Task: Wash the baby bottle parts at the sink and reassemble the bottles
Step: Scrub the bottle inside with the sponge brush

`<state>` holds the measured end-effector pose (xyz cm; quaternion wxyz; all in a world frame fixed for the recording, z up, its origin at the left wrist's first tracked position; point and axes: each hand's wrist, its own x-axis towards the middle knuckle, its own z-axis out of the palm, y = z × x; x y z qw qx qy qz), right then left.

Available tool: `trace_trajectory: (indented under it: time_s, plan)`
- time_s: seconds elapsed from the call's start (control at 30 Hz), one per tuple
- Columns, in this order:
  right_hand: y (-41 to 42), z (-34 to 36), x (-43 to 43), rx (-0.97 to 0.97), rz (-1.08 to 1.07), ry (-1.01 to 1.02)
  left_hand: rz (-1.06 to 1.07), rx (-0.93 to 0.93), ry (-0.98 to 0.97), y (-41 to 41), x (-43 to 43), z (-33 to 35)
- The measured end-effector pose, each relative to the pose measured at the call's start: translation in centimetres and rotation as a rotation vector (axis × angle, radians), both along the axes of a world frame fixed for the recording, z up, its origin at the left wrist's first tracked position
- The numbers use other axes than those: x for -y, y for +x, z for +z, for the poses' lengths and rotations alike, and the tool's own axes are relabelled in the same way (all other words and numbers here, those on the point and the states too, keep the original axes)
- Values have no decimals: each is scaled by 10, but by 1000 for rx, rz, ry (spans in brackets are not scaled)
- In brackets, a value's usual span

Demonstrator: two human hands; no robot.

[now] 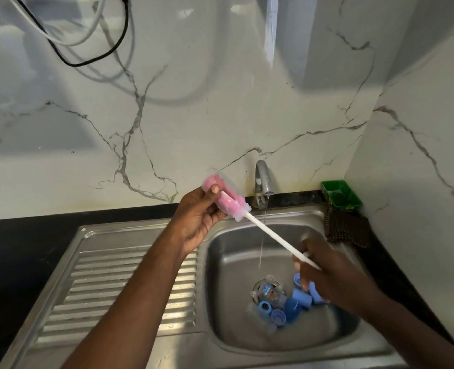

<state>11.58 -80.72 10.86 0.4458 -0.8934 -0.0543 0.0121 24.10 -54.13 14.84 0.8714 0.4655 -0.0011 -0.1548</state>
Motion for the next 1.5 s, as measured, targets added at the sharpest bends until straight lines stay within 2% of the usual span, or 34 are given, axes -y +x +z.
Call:
trace_trajectory:
  time_s: [0.1, 0.13, 0.2, 0.27, 0.37, 0.4, 0.43, 0.47, 0.5, 0.57, 0.6, 0.63, 0.7, 0.83, 0.9, 1.0, 1.07, 1.17, 1.27, 1.4, 1.43, 1.5]
  plan:
    - [-6, 2, -9, -180, -64, 393, -45, 66, -84, 0, -2, -2]
    - [-8, 4, -12, -229, -80, 468, -46, 71, -105, 0, -3, -2]
    - [-10, 6, -12, -236, -83, 438, -48, 63, -117, -3, -2, 0]
    - [-10, 10, -6, -63, -81, 189, -42, 59, -70, -6, 1, 3]
    - [-8, 17, 10, 410, -90, -600, -4, 113, 55, -9, 4, 2]
    - [-10, 21, 10, 451, -109, -724, 22, 125, 48, -10, 4, 2]
    - [-11, 22, 6, 478, -128, -754, 42, 133, 10, -11, 4, 1]
    - [-12, 23, 0, 416, -117, -628, 49, 146, -36, -11, 4, 1]
    - [-11, 22, -8, 276, -115, -332, 46, 159, -81, -12, 3, 1]
    - [-12, 22, -21, -253, -24, 317, 0, 192, -120, -13, 6, 3]
    - [-15, 23, -25, -442, 47, 495, -17, 207, -125, -13, 7, 2]
    - [-17, 23, -26, -519, 109, 584, -38, 217, -134, -12, 7, 0]
    - [-18, 26, -30, -465, 135, 659, -49, 204, -148, -11, 7, -1]
    - [-21, 21, -45, -271, -87, 724, 15, 191, -189, -11, 14, -3]
    - [-23, 15, -54, -184, -171, 686, 18, 190, -191, -13, 22, -2]
    - [-25, 9, -56, 59, -322, 387, -13, 179, -136, -16, 29, 3]
    - [-27, 12, -46, 308, -398, 169, -20, 174, -91, -15, 28, 6]
    - [-28, 15, -31, 546, -385, -109, -17, 150, -83, -13, 21, 8]
    - [-24, 8, -23, 559, -345, -282, -64, 170, -93, -15, 19, 14]
    - [-23, 7, -20, 377, -312, -256, -139, 253, -94, -19, 22, 21]
    - [-23, 10, -22, 283, -267, -136, -144, 262, -104, -20, 22, 21]
    - [-25, 17, -28, 44, -163, 315, -140, 268, -130, -19, 23, 19]
